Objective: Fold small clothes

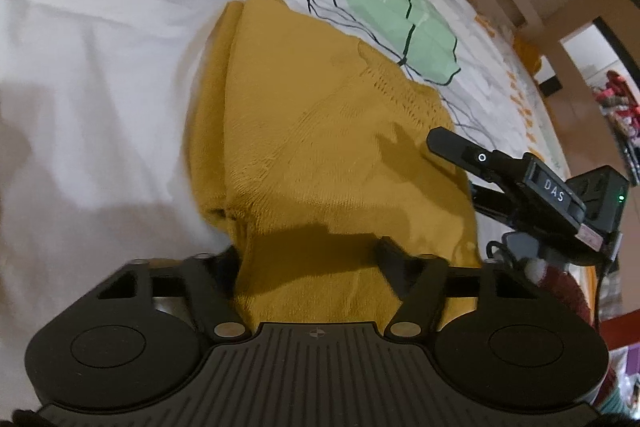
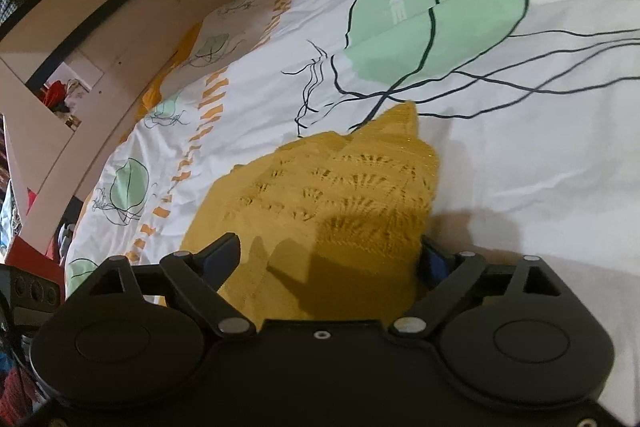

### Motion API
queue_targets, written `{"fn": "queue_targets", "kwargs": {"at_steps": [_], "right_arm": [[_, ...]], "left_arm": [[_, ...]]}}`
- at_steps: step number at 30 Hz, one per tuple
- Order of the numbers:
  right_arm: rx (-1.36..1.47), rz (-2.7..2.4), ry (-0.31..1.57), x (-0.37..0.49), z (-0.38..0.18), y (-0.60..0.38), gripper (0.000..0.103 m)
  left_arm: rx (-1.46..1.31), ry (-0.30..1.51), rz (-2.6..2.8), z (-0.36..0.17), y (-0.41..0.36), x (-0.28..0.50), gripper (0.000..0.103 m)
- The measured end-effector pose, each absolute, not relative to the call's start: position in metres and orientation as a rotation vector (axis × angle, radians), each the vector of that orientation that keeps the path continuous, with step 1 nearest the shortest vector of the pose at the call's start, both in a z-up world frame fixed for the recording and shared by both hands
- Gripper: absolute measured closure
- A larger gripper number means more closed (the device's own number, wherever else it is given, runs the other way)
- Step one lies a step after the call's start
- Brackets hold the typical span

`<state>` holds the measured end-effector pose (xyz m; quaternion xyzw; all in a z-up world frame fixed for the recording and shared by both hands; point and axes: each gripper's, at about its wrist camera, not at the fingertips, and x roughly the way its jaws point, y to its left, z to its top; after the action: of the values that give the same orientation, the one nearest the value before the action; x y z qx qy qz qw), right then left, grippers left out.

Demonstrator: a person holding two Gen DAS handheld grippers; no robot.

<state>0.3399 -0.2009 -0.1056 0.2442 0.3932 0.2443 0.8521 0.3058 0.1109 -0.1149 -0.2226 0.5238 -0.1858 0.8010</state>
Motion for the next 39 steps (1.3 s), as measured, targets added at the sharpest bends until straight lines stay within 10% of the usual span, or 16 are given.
{"fn": "queue_targets", "kwargs": {"at_steps": [2,5,7,39], "right_arm": [[0.513,0.521,0.834,0.34,-0.105,-0.201,0.012],[0.494,0.499,0.852,0.339,-0.103,-0.203,0.049],[0.483,0.493,0.866,0.338,-0.102,-0.206,0.056],[0.604,0.299,0.861,0.161,-0.074,-0.296,0.052]], "left_arm": [[-0.475,1.125,-0.405,-0.115,0.11,0.306,0.066],[-0.525,1.136,-0.427,-0.118,0.113,0.304,0.079],[-0.551,1.138,-0.442,-0.118,0.115,0.302,0.084],[-0.642,1.157,-0.467,-0.109,0.065,0.148,0.084]]}}
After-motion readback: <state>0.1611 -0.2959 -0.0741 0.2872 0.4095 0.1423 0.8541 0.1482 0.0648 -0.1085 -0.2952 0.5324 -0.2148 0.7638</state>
